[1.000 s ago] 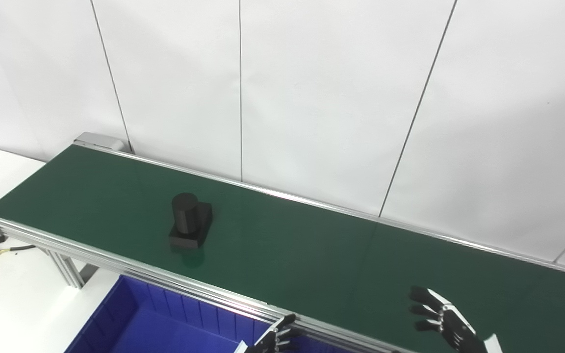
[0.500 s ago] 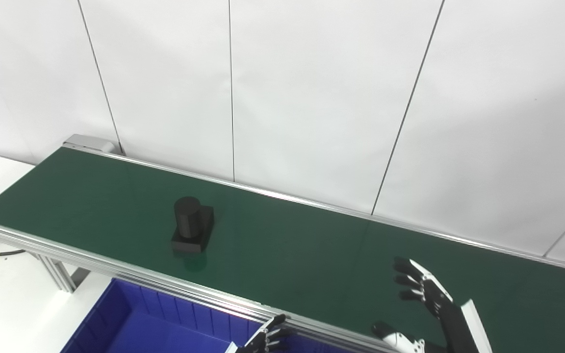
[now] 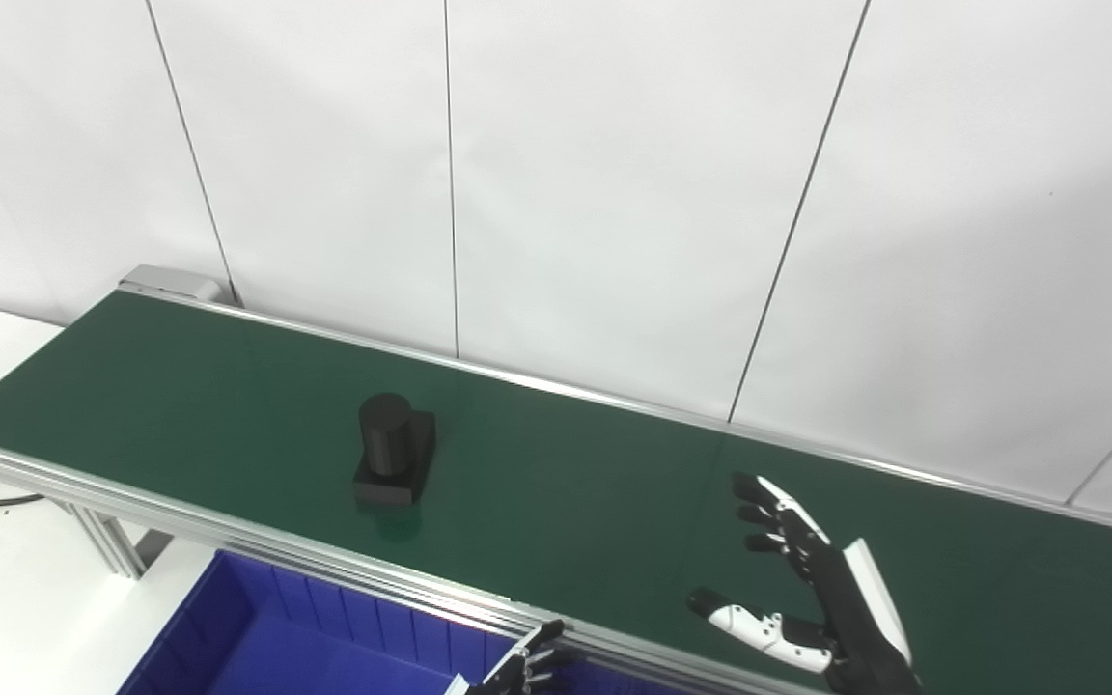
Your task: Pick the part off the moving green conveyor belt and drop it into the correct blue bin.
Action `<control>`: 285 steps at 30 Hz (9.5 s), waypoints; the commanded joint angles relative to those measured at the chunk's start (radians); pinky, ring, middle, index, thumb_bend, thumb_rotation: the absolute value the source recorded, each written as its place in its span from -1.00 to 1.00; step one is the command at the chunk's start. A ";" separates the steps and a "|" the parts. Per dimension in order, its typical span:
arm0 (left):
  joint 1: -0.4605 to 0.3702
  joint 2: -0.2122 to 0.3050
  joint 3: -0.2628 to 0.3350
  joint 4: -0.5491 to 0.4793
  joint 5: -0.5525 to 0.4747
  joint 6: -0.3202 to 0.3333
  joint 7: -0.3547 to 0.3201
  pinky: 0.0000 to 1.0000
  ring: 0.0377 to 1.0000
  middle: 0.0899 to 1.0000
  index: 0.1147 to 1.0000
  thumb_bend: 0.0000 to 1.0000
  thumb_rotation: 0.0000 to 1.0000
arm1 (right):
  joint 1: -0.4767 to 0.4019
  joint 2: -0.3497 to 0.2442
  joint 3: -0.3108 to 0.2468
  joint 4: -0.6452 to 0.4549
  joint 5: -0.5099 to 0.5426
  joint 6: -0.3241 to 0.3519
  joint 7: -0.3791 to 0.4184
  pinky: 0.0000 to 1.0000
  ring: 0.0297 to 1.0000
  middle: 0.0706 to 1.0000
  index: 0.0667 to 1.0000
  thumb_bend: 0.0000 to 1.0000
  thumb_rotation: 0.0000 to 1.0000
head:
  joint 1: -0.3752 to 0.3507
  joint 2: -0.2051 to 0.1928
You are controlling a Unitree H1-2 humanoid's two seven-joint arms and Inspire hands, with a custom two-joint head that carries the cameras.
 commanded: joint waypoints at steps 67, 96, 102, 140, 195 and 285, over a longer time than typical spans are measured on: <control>0.042 -0.034 -0.039 -0.076 0.006 -0.044 0.000 0.47 0.58 0.64 0.62 0.55 0.00 | -0.636 0.257 0.190 0.887 -0.137 -0.118 -0.186 0.48 0.64 0.66 0.72 0.48 -0.24 | 0.095 0.009; 0.060 -0.054 -0.057 -0.097 0.007 -0.043 0.013 0.47 0.58 0.65 0.67 0.56 0.01 | -0.633 0.303 0.168 1.043 -0.154 -0.232 -0.425 -0.15 -0.11 0.01 0.01 0.06 -0.99 | 0.103 0.036; 0.057 -0.050 -0.055 -0.097 0.010 -0.043 0.012 0.47 0.58 0.65 0.67 0.53 0.02 | -0.641 0.300 0.161 1.066 -0.154 -0.262 -0.467 -0.24 -0.14 -0.03 -0.08 0.00 -1.00 | 0.096 0.035; 0.040 -0.021 -0.030 -0.087 0.004 -0.043 0.008 0.45 0.61 0.67 0.69 0.47 0.10 | -0.446 0.234 0.004 0.458 -0.068 -0.077 -0.404 -0.32 -0.13 -0.02 -0.07 0.00 -1.00 | -0.002 0.030; 0.071 0.059 0.094 -0.340 -0.125 0.137 -0.121 0.40 0.53 0.58 0.70 0.64 0.21 | 0.413 0.149 -0.055 -0.539 -0.090 0.186 -0.202 -0.30 -0.15 -0.08 -0.03 0.00 -1.00 | -0.355 0.335; 0.063 0.092 0.085 -0.306 -0.079 0.128 -0.155 0.36 0.52 0.62 0.73 0.51 0.20 | 0.354 0.049 0.100 0.015 0.089 -0.146 -0.126 0.44 0.57 0.66 0.74 0.68 0.16 | -0.236 0.269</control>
